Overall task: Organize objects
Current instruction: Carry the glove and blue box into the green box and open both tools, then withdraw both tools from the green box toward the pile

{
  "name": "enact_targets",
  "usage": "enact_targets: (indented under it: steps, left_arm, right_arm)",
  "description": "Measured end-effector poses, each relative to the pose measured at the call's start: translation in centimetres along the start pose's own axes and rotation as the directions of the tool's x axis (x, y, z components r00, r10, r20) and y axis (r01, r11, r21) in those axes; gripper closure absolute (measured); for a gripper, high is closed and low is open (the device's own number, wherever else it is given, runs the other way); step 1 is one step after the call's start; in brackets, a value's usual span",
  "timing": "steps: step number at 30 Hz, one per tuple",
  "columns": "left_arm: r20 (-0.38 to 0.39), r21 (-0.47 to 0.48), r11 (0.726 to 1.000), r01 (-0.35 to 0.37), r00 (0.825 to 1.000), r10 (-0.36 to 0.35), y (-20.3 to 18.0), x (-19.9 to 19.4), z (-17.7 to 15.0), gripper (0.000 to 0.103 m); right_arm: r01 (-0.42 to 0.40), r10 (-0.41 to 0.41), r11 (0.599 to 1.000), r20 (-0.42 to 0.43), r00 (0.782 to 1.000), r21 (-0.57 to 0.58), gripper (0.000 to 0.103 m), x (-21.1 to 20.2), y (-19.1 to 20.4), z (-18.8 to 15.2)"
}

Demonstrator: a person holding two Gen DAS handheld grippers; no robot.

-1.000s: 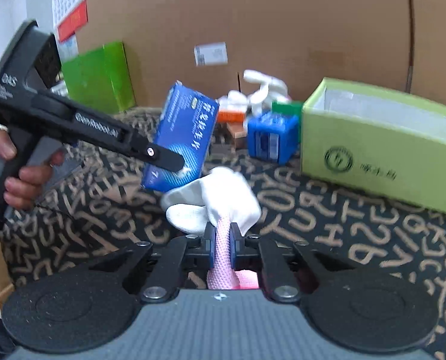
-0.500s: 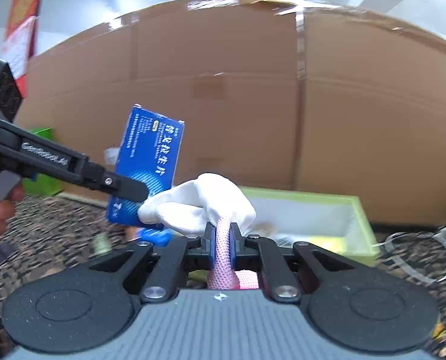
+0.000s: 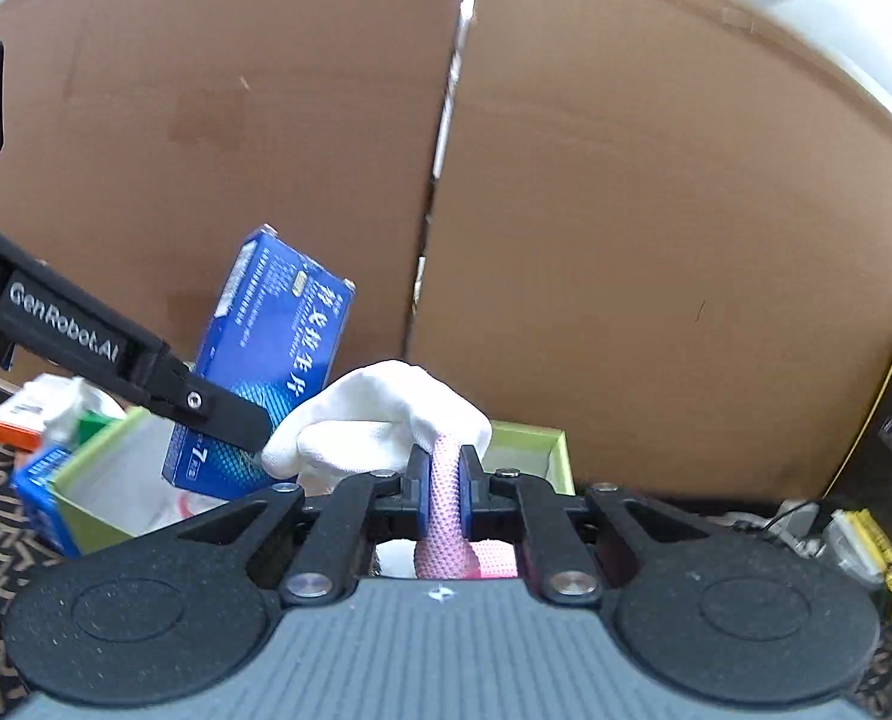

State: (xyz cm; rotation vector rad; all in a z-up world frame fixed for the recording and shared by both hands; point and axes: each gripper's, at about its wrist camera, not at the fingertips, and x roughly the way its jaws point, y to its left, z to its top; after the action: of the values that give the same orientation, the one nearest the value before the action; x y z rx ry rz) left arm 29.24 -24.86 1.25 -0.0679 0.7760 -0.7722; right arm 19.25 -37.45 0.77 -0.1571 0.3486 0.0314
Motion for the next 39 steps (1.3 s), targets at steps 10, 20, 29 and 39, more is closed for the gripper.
enact_targets:
  steps: [10, 20, 29, 39]
  left_arm:
    - [0.052, 0.000, 0.999, -0.046, 0.998, 0.046, 0.8, 1.5, -0.6, 0.006]
    - [0.193, 0.050, 0.992, -0.114, 0.976, 0.102, -1.2, -6.6, -1.3, 0.000]
    - [0.289, -0.014, 0.980, -0.198, 0.938, 0.194, 0.3, -16.9, -7.2, 0.000]
    - [0.228, -0.169, 0.928, -0.332, 0.903, 0.364, 6.9, -20.4, -14.5, 0.000]
  right_arm:
    - [0.020, -0.021, 1.000, -0.110, 0.994, -0.009, 0.025, 4.7, -0.5, -2.2]
    - [0.065, -0.067, 0.998, 0.085, 0.994, 0.023, 0.014, -2.9, -0.9, 0.5]
    - [-0.007, -0.010, 0.998, 0.273, 0.962, 0.059, 0.003, -10.5, 2.6, 0.3]
    - [-0.172, 0.158, 0.984, 0.220, 0.963, 0.048, 0.002, -12.9, 10.7, -4.1]
